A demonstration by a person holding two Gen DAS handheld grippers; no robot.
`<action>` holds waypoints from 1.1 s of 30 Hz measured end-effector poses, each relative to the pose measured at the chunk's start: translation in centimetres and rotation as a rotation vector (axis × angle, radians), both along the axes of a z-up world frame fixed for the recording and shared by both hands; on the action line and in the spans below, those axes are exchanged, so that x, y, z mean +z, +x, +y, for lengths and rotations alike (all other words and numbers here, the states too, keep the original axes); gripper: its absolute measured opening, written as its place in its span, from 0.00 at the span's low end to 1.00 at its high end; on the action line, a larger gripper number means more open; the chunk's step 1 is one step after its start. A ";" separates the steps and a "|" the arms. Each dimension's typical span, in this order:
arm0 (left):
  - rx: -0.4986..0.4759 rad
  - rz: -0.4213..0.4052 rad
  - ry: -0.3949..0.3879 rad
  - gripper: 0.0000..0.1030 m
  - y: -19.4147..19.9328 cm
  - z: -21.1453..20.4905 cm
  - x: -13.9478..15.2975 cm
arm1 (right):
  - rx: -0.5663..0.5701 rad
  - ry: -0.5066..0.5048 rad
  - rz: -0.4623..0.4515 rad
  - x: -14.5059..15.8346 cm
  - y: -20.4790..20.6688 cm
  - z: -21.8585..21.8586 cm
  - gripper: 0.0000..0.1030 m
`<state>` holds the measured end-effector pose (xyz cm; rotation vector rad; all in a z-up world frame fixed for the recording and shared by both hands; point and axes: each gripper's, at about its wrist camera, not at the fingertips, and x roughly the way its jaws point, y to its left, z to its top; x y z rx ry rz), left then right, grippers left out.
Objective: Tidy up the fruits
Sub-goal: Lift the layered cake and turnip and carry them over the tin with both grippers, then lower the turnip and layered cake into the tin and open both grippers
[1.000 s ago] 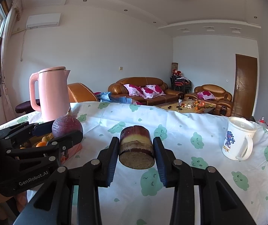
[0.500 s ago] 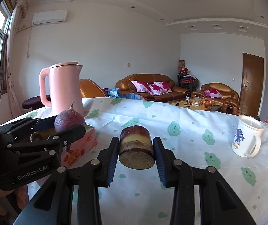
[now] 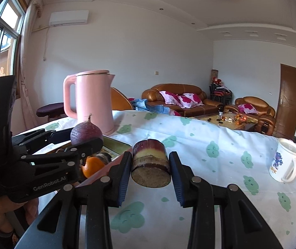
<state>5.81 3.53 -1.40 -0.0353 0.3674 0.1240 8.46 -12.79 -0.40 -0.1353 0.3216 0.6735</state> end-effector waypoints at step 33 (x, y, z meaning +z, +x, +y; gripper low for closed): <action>0.095 0.053 0.018 0.54 -1.8 5.4 -0.3 | 0.124 -0.029 -0.013 0.8 -1.2 5.8 0.38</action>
